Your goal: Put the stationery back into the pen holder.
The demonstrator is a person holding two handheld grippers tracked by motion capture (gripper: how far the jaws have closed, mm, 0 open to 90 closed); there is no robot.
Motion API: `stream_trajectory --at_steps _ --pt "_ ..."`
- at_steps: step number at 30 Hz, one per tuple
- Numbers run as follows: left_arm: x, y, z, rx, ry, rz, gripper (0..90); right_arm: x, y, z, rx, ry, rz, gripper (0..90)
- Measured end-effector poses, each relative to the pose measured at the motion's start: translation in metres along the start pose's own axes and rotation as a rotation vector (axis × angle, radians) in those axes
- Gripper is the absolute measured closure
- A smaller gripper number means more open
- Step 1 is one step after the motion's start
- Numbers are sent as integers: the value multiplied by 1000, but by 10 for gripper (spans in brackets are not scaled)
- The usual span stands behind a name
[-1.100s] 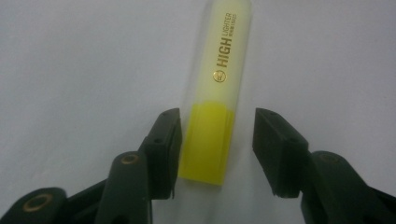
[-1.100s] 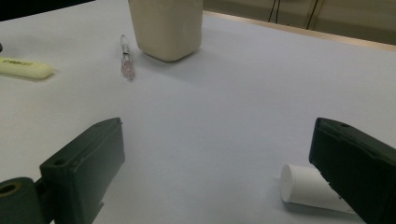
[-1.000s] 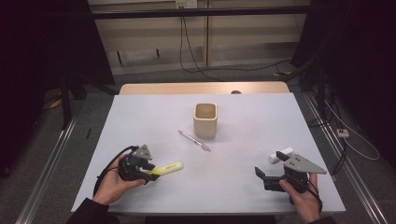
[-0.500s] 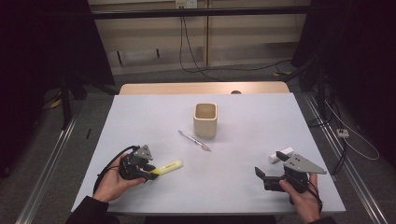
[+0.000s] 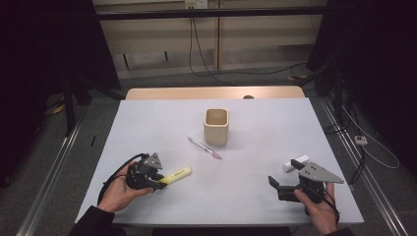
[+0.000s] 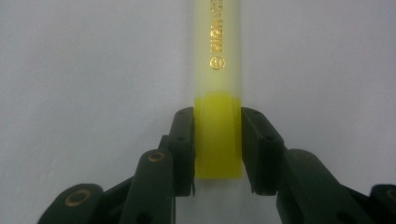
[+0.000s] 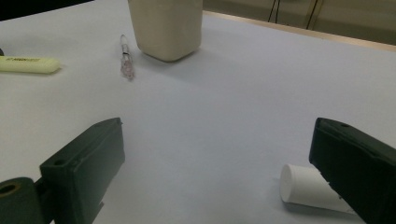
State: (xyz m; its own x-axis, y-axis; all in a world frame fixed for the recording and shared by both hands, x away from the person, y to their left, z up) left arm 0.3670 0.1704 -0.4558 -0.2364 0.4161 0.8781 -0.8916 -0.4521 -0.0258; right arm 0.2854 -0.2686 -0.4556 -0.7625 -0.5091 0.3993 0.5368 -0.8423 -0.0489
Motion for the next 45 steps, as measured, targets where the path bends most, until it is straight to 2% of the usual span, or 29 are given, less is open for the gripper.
stream_trajectory --at_steps 7,10,11,14,19,25,27,32,36,45 --pt "3 0 3 47 42 -4 674 0 -1 0 2 0 4 33" --pt "3 1 6 45 46 -10 674 -1 -3 1 4 4 14 35" --pt "4 0 7 23 35 -13 674 -1 -4 2 5 7 24 38" --pt "5 4 11 36 57 -25 674 -3 -8 3 13 5 33 38" --pt "5 13 25 36 90 -48 674 -7 -15 7 32 -1 46 36" --pt "3 18 43 7 108 -69 674 -17 -25 9 65 -21 79 34" --pt "3 20 51 -7 113 -72 673 -19 -27 9 76 -21 81 33" --pt "3 24 64 -28 123 -85 673 -23 -29 9 70 -27 90 34" --pt "3 28 75 -50 134 -89 673 -24 -31 11 95 -31 83 34" --pt "3 30 87 -75 140 -94 673 -35 -41 16 148 -38 96 37"
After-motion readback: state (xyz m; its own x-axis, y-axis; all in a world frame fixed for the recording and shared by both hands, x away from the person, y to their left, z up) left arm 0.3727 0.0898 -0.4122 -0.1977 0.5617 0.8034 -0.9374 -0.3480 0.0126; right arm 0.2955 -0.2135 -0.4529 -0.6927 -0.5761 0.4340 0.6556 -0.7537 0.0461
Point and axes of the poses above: each handheld gripper's, and its own axes: x roughly backward along the jaws, z roughly out of its top, y roughly to its right, the point moved 3 cm from there along -x, roughly forward along the jaws, and after that the axes turned 5 degrees about z, right-handed, at the moved point
